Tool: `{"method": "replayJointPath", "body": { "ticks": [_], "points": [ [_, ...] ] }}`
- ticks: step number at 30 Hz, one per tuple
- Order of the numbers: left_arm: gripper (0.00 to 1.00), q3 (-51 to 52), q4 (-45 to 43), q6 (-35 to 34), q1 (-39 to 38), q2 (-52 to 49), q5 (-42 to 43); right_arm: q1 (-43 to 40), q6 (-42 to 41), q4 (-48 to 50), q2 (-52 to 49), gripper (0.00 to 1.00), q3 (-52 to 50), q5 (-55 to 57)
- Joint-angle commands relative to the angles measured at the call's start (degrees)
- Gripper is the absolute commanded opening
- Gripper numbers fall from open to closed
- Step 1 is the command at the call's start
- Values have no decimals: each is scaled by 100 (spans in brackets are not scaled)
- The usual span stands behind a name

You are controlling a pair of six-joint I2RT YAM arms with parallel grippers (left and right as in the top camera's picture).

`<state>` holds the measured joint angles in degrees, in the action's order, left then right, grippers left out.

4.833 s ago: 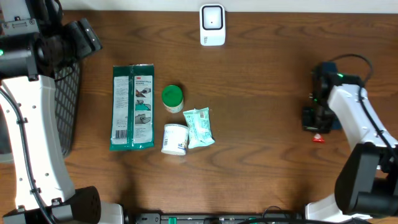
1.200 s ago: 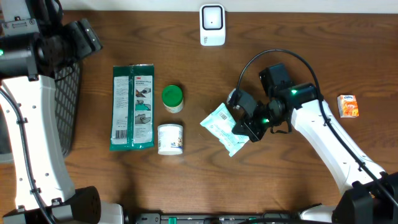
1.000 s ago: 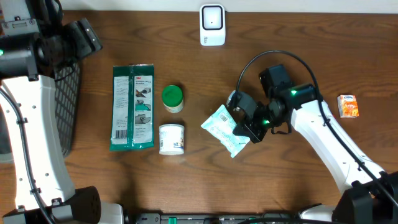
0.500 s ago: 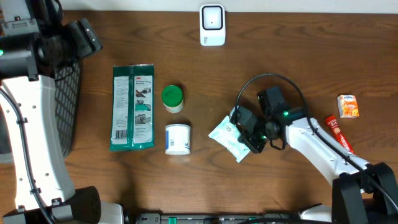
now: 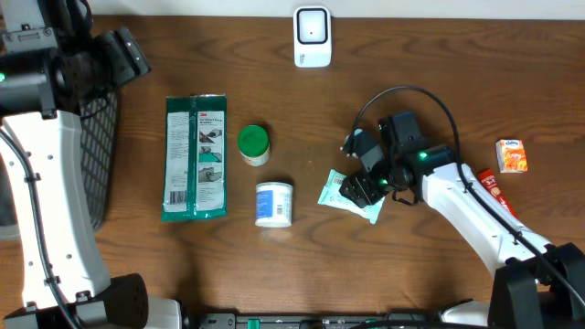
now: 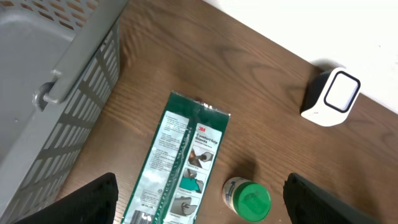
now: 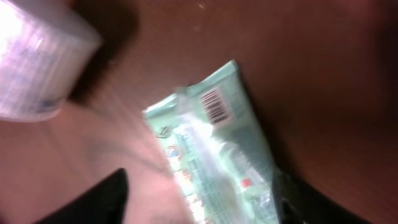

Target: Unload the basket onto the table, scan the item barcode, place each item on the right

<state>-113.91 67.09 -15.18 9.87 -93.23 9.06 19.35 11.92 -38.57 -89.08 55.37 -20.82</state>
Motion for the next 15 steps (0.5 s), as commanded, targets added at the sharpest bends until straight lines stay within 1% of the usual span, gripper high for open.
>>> {"method": "replayJointPath", "body": {
  "ticks": [1,2,3,5,9,10,12,15],
  "points": [
    [85,-31,17,50,20,-15,35,24,-1502,-409,70,38,-44,-282],
    [85,-31,17,50,20,-15,35,24,-1827,-553,70,22,-118,-280],
    [85,-31,17,50,20,-15,35,35,-2127,-638,68,12,-201,-282],
    [85,-31,17,50,20,-15,35,116,-2481,-708,68,10,-426,-282],
    [85,-31,17,50,20,-15,35,308,-2518,-610,68,11,-868,-249],
    [85,-31,17,50,20,-15,35,313,-2518,-588,68,11,-916,-140],
    [85,-31,17,50,20,-15,35,286,-2518,-588,70,9,-927,361],
    [85,-31,17,50,20,-15,35,188,-2520,-446,70,10,-850,1008]
  ]
}}
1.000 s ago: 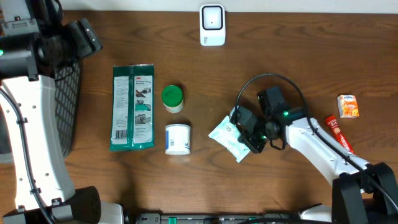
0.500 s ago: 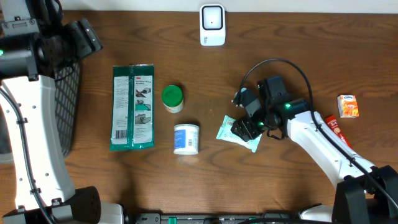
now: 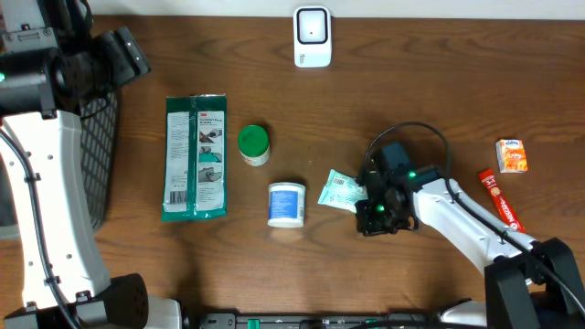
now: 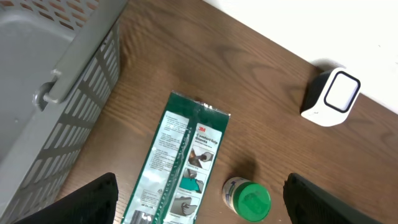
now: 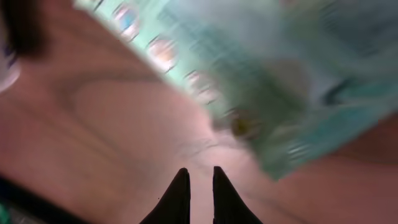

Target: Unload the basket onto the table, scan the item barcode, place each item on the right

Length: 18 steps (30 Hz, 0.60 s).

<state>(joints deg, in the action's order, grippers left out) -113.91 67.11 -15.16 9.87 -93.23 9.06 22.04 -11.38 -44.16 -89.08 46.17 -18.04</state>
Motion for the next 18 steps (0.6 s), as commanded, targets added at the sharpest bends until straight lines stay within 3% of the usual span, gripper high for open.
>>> {"method": "replayJointPath", "body": {
  "ticks": [1,4,7,10,13,18],
  "points": [
    [85,-31,15,48,20,-15,35,-109,-188,227,70,11,76,876],
    [84,-31,17,48,20,-15,35,-199,-188,745,70,16,90,1010],
    [84,-31,15,48,20,-15,35,-249,-179,909,70,32,129,1023],
    [85,-31,15,48,20,-15,35,-334,-166,927,70,33,221,931],
    [85,-31,15,48,20,-15,35,-387,181,601,70,38,404,55],
    [85,-31,15,48,20,-15,35,-785,61,409,70,45,584,-997]
  ]
}}
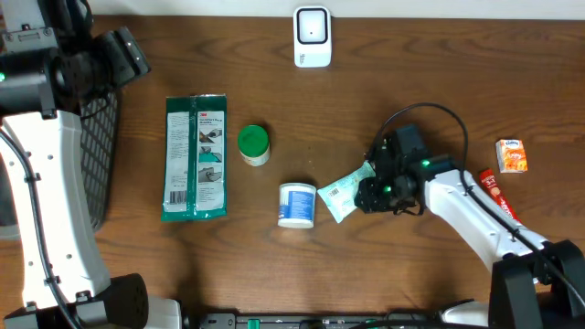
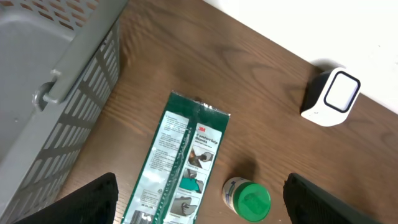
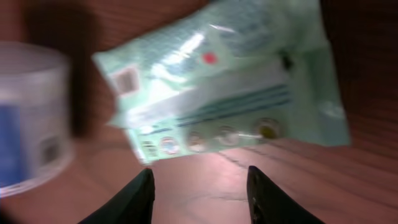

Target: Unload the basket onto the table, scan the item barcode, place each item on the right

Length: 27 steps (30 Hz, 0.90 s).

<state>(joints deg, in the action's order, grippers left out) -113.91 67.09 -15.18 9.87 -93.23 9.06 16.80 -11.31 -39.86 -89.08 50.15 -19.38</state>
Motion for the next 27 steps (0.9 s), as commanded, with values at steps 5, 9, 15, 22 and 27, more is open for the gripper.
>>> {"method": "replayJointPath", "body": {
  "ticks": [5,9,15,22,27],
  "points": [
    [85,-31,17,50,20,-15,35,-1080,68,-2,68,51,256,-835],
    [85,-31,17,50,20,-15,35,-1578,68,-68,57,57,227,-813],
    [85,-31,20,50,20,-15,35,-1633,129,109,57,78,-72,-787],
    [85,-31,17,50,20,-15,35,-1633,-562,1010,57,82,-798,-931],
    [84,-31,17,50,20,-15,35,-1547,-1384,2046,57,79,-1443,-1198]
  ]
}}
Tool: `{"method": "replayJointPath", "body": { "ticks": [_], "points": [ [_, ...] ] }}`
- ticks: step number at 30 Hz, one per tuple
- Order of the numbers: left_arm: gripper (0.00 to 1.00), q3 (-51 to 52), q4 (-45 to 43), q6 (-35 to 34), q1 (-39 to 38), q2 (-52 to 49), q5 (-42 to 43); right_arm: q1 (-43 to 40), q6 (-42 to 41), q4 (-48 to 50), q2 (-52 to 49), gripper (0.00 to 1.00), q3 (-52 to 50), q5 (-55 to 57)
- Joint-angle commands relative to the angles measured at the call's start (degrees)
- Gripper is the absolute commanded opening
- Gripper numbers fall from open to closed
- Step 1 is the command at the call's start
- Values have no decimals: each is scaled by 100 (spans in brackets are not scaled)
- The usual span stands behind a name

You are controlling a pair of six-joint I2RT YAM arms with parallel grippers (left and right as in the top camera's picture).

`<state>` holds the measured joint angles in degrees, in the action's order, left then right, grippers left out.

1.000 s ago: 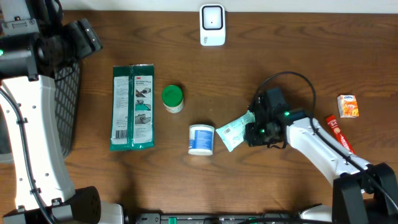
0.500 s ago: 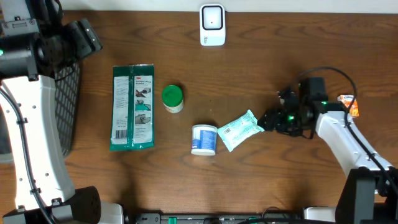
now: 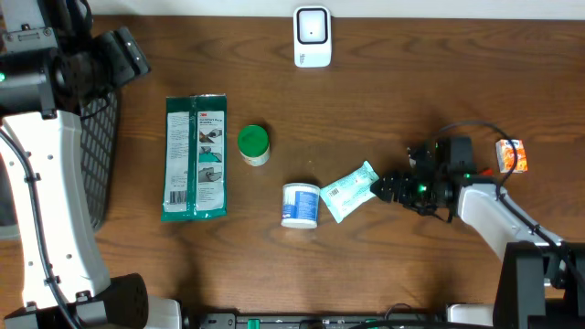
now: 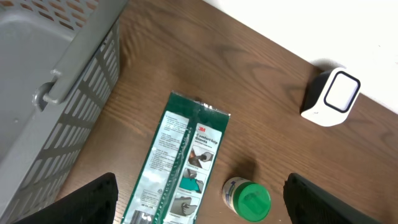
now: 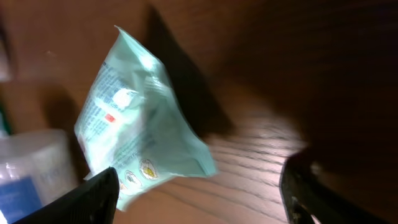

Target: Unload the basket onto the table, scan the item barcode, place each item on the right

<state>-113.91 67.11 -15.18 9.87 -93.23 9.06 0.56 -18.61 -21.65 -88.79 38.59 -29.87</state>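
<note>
A mint-green packet [image 3: 347, 192] lies flat on the table with its barcode label facing up at its left end. In the right wrist view the packet [image 5: 134, 140] sits ahead and to the left of the fingers. My right gripper [image 3: 387, 188] is just right of the packet, open wide and holding nothing; it [image 5: 199, 199] is apart from the packet. The white scanner [image 3: 312, 37] stands at the table's far edge, also seen as the scanner [image 4: 331, 96]. My left gripper [image 4: 199, 208] hangs open high over the left side.
A white tub [image 3: 299, 205] lies touching or nearly touching the packet's left end. A green-lidded bottle [image 3: 253, 144] and a long green pack [image 3: 195, 157] lie further left. A grey basket [image 4: 43, 93] stands at the left edge. An orange box [image 3: 512, 155] is at the right.
My right gripper was over the packet's right end with its fingers closer together. It now sits further right, off the packet, and is open wider. The packet and tub have stayed put.
At first my right gripper was open over the packet, whose barcode end pointed up-left, with the tub further left. Then the gripper was shut low beside the packet. Later the packet lay turned, barcode end down-left, and the tub had shifted right. Now the gripper is clear of it.
</note>
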Motion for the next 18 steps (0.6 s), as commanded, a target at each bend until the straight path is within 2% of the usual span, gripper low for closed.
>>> {"method": "replayJointPath", "body": {
  "ticks": [1,7,15,17,18],
  "points": [
    [85,-31,15,50,20,-15,35,114,-809,459,28,78,-413,-146],
    [85,-31,17,50,20,-15,35,470,-1873,1633,28,75,-957,-149],
    [84,-31,15,50,20,-15,35,1174,-2315,1648,28,71,-977,542],
    [85,-31,15,50,20,-15,35,1239,-2433,1650,28,64,-977,710],
    [85,-31,15,50,20,-15,35,1250,-2472,1650,28,56,-977,737]
  ]
}}
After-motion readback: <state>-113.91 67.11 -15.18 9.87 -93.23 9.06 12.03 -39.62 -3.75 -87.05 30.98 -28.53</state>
